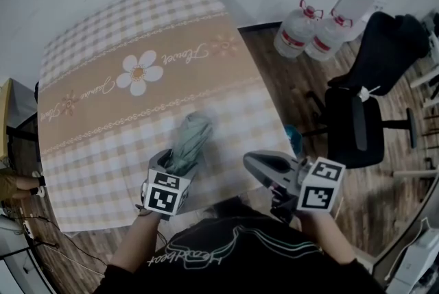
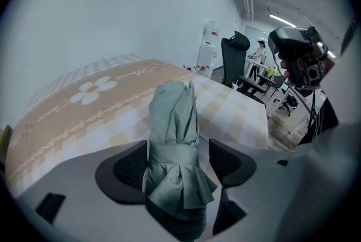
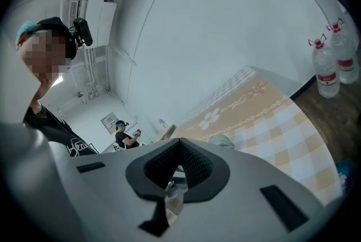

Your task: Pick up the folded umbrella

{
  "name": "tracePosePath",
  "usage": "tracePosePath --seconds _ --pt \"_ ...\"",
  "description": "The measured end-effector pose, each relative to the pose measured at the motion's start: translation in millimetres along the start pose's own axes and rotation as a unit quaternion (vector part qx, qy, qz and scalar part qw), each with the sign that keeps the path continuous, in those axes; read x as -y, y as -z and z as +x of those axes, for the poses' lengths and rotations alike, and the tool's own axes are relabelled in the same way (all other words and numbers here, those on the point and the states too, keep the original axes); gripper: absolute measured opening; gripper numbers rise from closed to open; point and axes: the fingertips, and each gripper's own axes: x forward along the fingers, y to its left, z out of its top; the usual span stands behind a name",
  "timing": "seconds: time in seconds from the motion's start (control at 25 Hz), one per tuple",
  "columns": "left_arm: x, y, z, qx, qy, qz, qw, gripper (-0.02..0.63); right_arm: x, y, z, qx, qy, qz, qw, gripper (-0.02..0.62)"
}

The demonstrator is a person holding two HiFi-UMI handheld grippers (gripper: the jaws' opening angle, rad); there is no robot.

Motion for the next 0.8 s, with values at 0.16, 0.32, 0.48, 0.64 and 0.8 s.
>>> tracePosePath --seconds 0.16,0.32,0.48,0.64,0.8 --pt "-2.2 5.5 9.5 -0.016 -0.004 -0.003 0.9999 0.324 4.4 -3.0 0.1 0.002 0.001 0.005 1.000 0.011" --pt "-3.5 11.0 17.5 -0.029 -0.006 -0.001 0.9995 0.323 7.5 -1.9 0.0 0.002 0.000 0.010 1.000 0.011" --pt "-5.4 15.2 23.3 -0.040 -0.008 0.005 0.9992 0.324 11.6 -0.1 -0.3 0.003 0.003 0.018 1.000 0.011" --pt "-5.9 15.7 23.8 -0.037 -0.007 0.001 0.9993 0.324 14.5 1.9 -0.3 0.004 0.006 0.024 1.000 0.011" --pt "-8.0 15.0 23.5 -0.029 -0.008 -0.001 0.9995 0.322 13.4 0.1 2.3 0.007 0.003 0.027 1.000 0.011"
